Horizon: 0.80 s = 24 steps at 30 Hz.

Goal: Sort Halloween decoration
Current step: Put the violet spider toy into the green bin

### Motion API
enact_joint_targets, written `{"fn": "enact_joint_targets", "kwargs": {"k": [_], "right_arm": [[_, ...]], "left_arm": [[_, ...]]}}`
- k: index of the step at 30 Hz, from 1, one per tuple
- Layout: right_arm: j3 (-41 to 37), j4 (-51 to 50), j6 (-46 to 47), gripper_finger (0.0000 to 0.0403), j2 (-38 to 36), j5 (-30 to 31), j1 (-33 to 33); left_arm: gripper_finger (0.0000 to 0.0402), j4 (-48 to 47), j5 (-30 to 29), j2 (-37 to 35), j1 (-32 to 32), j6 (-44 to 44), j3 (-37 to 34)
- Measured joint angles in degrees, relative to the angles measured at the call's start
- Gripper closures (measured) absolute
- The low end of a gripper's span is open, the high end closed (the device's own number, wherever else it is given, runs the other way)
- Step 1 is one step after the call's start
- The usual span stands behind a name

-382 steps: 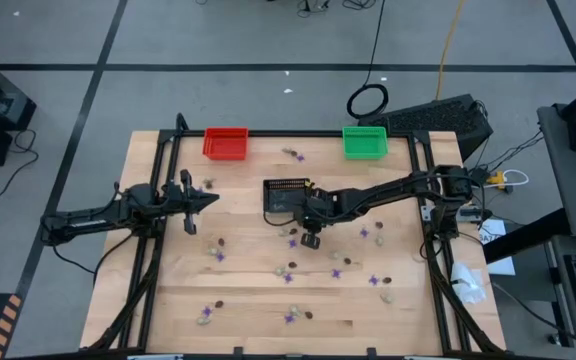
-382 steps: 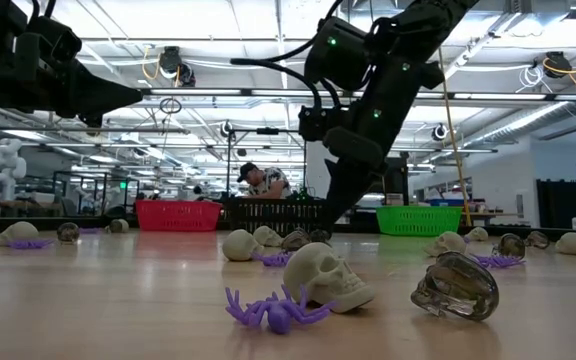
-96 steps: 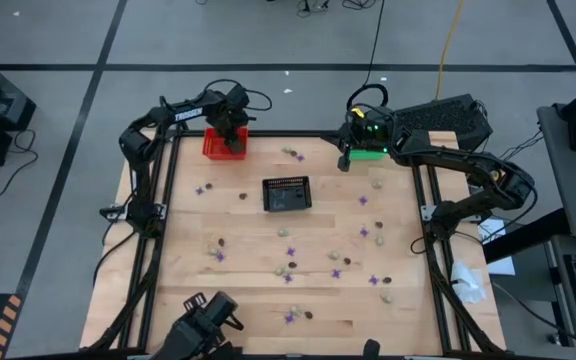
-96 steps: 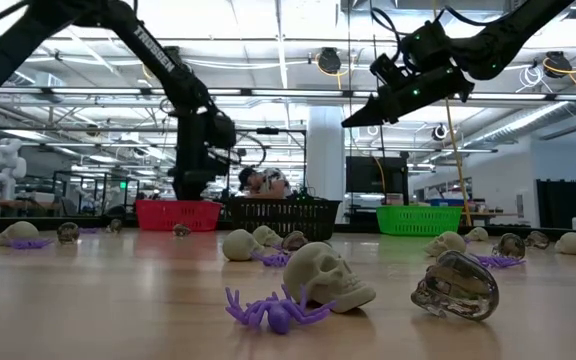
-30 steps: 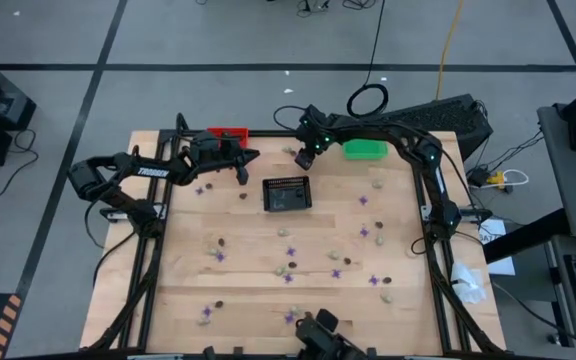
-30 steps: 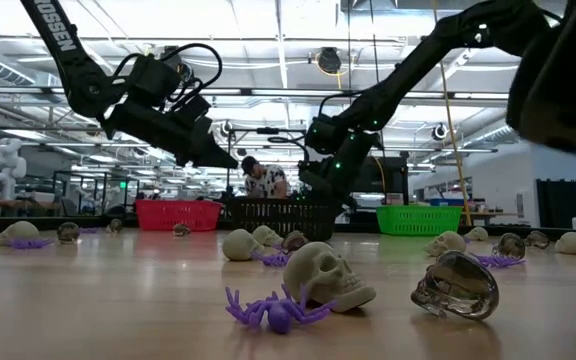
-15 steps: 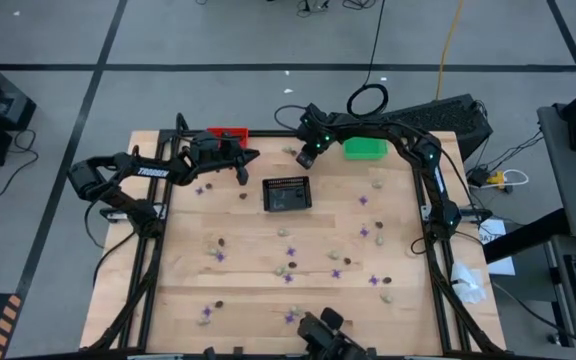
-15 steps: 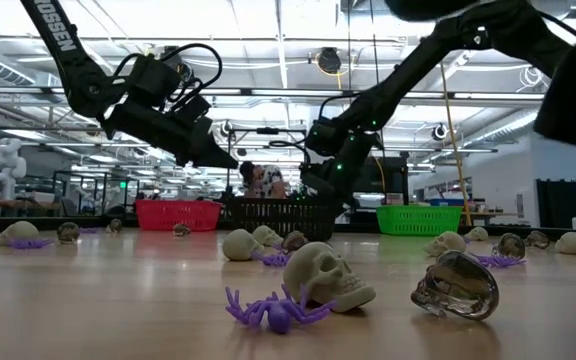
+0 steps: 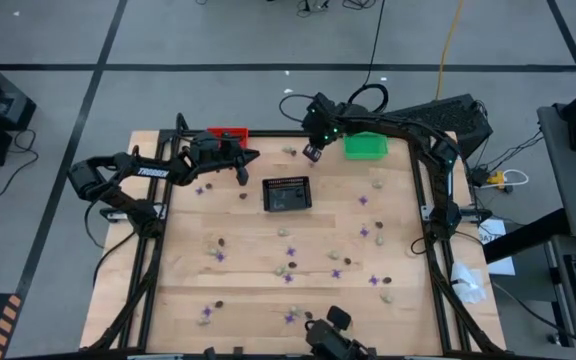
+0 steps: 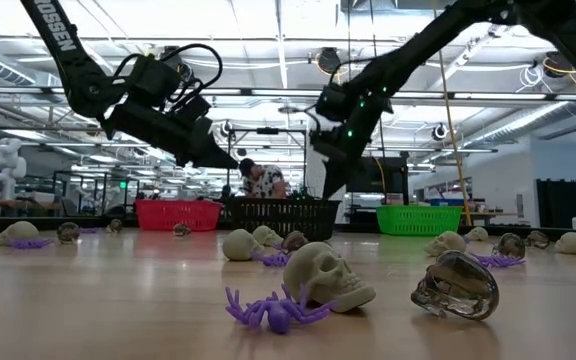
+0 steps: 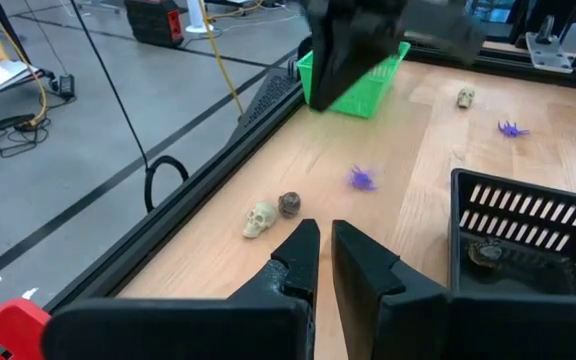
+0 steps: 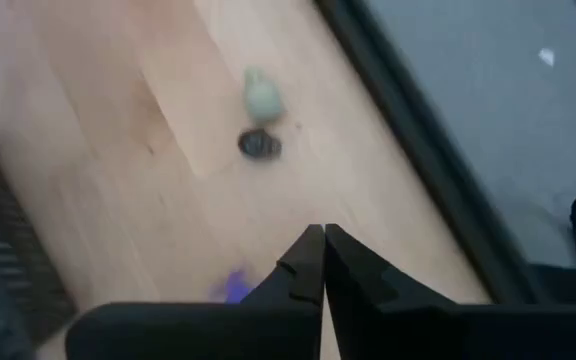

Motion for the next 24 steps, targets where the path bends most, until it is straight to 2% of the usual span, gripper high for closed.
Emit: {"fn": "enact_joint_targets", "kwargs": {"k": [7, 11, 19, 24], "right_arm": [[0.09, -9.48, -0.02, 0.0401, -2.10, -0.79, 0.02], [-0.38, -14.27, -1.75, 0.0373, -1.05, -1.87, 1.43], [-6.40, -5.00, -8.30, 0.0251, -1.20, -2.02, 3.91], [-9.17, 1.33, -11.22, 0.0218, -1.18, -1.98, 2.87]], "left_arm": [[0.0378, -0.02, 0.00, 0.00, 0.00, 0.43, 0.00], [0.0378, -0.02, 0.00, 0.00, -0.02, 0.50, 0.00], [0.0378, 0.00, 0.00, 0.00, -0.02, 0.51, 0.00], [0.0378, 0.00, 0.00, 0.00, 0.00, 0.50, 0.00]]}}
